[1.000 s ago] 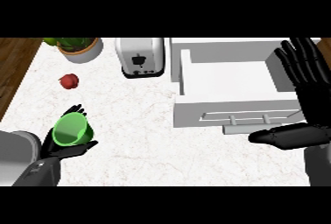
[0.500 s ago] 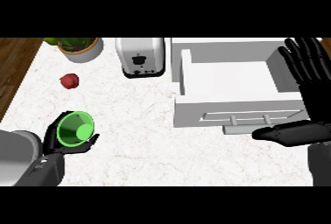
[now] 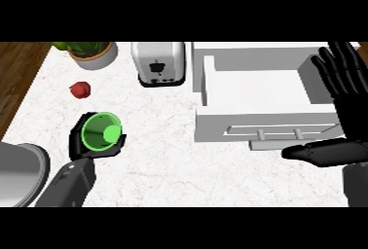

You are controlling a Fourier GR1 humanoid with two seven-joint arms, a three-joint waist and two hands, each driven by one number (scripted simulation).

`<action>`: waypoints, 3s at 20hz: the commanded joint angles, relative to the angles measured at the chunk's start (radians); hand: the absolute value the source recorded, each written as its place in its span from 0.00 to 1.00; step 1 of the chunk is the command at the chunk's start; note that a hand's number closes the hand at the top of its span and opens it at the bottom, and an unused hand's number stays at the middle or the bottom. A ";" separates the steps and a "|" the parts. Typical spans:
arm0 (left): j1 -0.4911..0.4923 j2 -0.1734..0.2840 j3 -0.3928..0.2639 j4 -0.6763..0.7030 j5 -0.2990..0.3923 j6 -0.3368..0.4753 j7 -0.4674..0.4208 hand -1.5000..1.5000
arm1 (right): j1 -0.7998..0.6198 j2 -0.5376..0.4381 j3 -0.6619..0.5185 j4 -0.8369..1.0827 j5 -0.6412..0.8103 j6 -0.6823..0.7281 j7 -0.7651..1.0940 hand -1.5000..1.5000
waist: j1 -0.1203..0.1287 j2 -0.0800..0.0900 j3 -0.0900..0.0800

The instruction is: Pick up the cup, place it into the drawer and close the drawer

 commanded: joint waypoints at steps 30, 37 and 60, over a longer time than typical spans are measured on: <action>-0.711 -0.160 -0.461 -0.290 0.172 0.377 0.812 1.00 | -0.033 -0.009 -0.020 0.043 0.028 -0.011 -0.018 0.00 | -0.014 0.000 0.004; -0.823 -0.160 -0.549 -0.055 0.204 0.451 0.861 1.00 | -0.055 -0.031 -0.044 0.073 -0.025 0.037 -0.046 0.00 | -0.078 0.017 0.006; -0.720 -0.160 -0.689 -0.100 0.480 0.289 0.714 0.00 | -0.165 0.027 0.185 0.096 -0.191 0.282 -0.021 1.00 | -0.184 0.042 0.003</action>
